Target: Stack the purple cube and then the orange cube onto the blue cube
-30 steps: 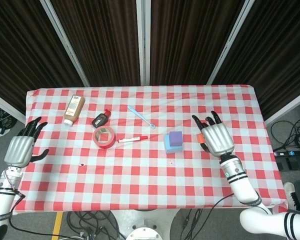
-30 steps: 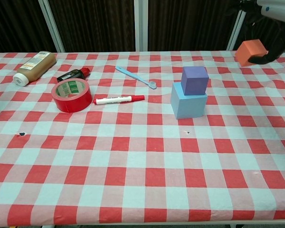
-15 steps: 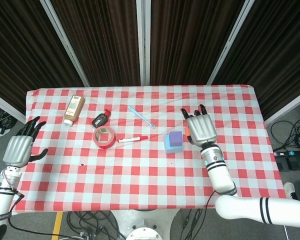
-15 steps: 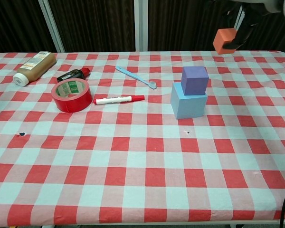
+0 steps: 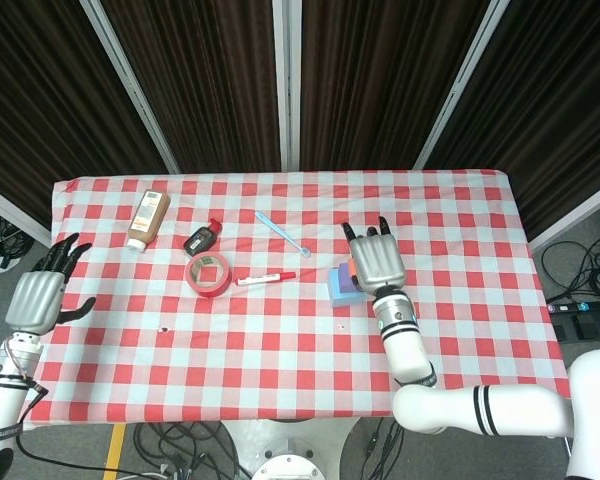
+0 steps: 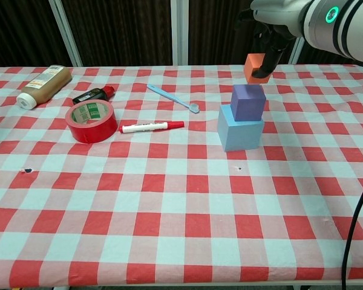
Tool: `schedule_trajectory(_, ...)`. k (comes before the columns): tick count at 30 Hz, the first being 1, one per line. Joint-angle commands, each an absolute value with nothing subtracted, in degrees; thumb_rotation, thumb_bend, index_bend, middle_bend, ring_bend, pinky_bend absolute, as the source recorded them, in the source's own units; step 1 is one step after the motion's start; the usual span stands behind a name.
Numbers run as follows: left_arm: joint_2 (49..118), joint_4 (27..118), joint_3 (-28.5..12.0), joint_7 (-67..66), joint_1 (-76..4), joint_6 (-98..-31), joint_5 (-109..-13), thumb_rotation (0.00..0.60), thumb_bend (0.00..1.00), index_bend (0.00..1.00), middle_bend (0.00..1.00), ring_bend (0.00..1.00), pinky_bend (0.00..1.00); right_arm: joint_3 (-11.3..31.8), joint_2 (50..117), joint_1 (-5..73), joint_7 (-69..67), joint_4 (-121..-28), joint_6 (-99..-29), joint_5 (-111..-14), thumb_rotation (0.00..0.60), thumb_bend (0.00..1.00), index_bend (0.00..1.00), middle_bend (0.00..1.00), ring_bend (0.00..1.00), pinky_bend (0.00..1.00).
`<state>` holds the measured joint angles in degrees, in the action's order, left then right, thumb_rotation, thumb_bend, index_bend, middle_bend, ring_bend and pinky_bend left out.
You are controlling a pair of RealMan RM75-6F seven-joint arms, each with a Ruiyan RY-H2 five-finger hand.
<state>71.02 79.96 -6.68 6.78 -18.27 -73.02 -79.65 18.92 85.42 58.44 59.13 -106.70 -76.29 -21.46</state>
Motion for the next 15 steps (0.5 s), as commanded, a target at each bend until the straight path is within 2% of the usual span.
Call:
schedule_trajectory(1, 71.0, 79.96, -6.69, 6.8, -18.27, -73.03, -79.66, 0.6, 0.31, 0.17, 0.11, 0.09, 0.23, 18.61, 85.87, 58.74, 59.12, -106.4, -76.63, -21.08, 0.6, 0.2, 0.11, 0.5, 0.23, 0.07)
schedule_trajectory(15, 70.93, 79.79, -6.71, 7.16, -18.22, -72.96, -79.57, 0.6, 0.31, 0.17, 0.11, 0.09, 0.23, 17.38, 87.07, 59.45, 58.32, -104.64, -76.11, -20.26, 0.6, 0.2, 0.11, 0.5, 0.23, 0.07)
